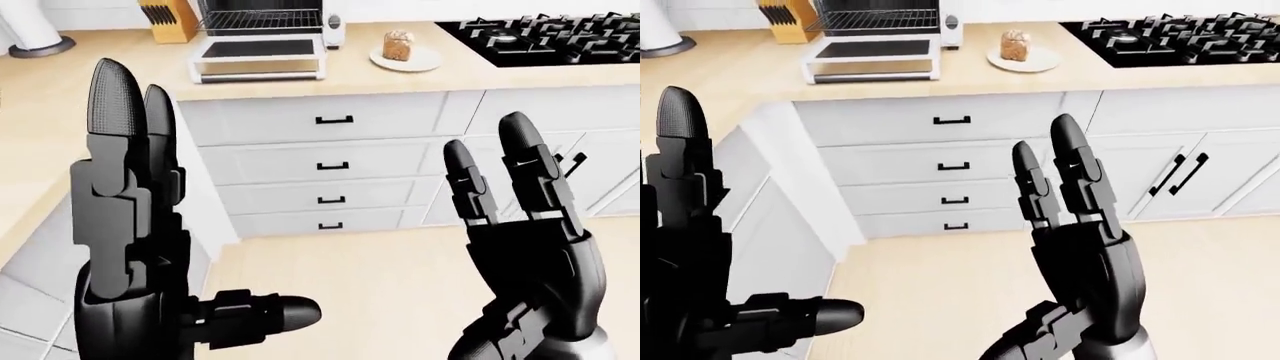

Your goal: Place the bread on the rack of the toaster oven.

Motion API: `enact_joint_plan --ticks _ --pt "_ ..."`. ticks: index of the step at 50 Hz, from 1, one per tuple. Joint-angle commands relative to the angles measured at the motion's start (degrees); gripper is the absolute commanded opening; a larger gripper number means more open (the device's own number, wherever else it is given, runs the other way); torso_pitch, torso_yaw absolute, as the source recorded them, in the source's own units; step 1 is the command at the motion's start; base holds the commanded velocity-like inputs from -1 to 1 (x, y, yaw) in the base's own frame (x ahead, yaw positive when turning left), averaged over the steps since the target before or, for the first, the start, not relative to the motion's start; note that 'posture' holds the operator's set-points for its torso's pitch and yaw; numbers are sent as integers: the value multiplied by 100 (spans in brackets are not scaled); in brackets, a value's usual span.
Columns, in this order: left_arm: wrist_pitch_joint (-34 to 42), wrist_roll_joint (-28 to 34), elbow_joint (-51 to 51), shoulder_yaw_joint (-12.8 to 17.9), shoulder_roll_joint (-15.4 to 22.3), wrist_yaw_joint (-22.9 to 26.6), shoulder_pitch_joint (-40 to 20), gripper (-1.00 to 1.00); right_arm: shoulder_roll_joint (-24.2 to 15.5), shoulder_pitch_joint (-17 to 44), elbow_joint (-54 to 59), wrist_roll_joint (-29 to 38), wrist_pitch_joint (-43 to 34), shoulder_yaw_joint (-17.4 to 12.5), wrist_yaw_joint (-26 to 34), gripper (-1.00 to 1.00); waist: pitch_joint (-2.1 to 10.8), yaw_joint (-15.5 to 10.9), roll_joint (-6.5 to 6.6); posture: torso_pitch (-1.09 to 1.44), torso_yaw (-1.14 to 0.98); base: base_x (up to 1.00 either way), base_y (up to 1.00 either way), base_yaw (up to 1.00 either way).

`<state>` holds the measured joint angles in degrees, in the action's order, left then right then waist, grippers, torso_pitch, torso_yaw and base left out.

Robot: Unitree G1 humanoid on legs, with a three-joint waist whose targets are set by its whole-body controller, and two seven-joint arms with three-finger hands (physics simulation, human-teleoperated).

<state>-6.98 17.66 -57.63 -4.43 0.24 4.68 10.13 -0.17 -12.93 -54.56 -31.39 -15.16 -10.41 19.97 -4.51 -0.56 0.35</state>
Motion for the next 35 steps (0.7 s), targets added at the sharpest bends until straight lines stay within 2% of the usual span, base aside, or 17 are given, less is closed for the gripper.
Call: enact_joint_plan --ticks 1,3,4,5,6,13,16,21,22,23,24,26,28,29,30,34,35 --pt "-113 0 -176 -36 -9 -26 -62 100 -12 44 -165 53 186 6 38 100 180 -1 -6 0 0 0 0 0" --pt "-116 6 -191 -54 -7 -24 -42 100 -18 50 -200 -56 147 -34 35 100 309 -50 17 0 0 5 0 0" --pt "-107 5 -208 -56 -5 -20 -38 100 -17 56 -202 -56 149 -40 33 100 335 -37 -192 0 0 61 0 0" --pt "-91 -3 -229 -45 -7 -13 -42 100 -21 52 -203 -60 137 -35 39 100 -34 -63 -277 0 0 100 0 0" --pt "-88 -7 -235 -45 -11 -9 -44 100 -13 36 -202 -32 155 -18 55 100 -269 -37 -99 0 0 100 0 0" --pt "-110 -5 -237 -51 -16 5 -29 100 -1 19 -185 120 188 13 80 100 245 84 -172 0 0 50 0 0" --pt "-121 -27 -237 -11 -45 39 -42 100 0 27 -195 108 185 6 72 100 246 147 125 0 0 0 0 0" --pt "-140 -32 -237 -5 -86 85 -36 100 -7 30 -215 13 157 -23 72 100 305 130 -7 0 0 0 0 0" --pt "-145 -37 -237 2 -98 97 -38 100 -11 19 -232 -93 151 -49 109 100 434 87 34 0 0 86 0 0" --pt "-151 -42 -237 20 -114 113 -45 100 -5 16 -238 -76 162 -49 106 100 -75 4 -73 0 0 100 0 0" --pt "-155 -40 -237 26 -128 125 -47 100 3 8 -227 50 187 -11 94 100 -218 -36 -39 0 0 97 0 0" --pt "-162 -29 -237 24 -146 142 -46 100 15 -3 -222 74 198 5 87 100 -125 -72 -80 0 0 32 0 0" --pt "-152 -37 -237 28 -153 151 -54 100 14 13 -190 111 227 11 82 100 284 -67 -182 0 0 0 0 0" --pt "-148 -36 -237 27 -152 151 -55 100 18 -4 -189 136 257 27 99 100 201 -47 -301 0 0 0 0 0" --pt "-145 -39 -237 32 -154 153 -60 100 22 -14 -184 171 276 45 102 100 246 -43 -179 0 0 0 0 0" --pt "-161 -45 -237 29 -177 176 -52 100 -11 -19 -220 -96 154 -19 131 100 383 7 -224 0 0 8 0 0" --pt "-153 -45 -237 25 -179 178 -56 100 -14 18 -216 -122 129 -51 97 100 78 59 -165 0 0 100 0 0"
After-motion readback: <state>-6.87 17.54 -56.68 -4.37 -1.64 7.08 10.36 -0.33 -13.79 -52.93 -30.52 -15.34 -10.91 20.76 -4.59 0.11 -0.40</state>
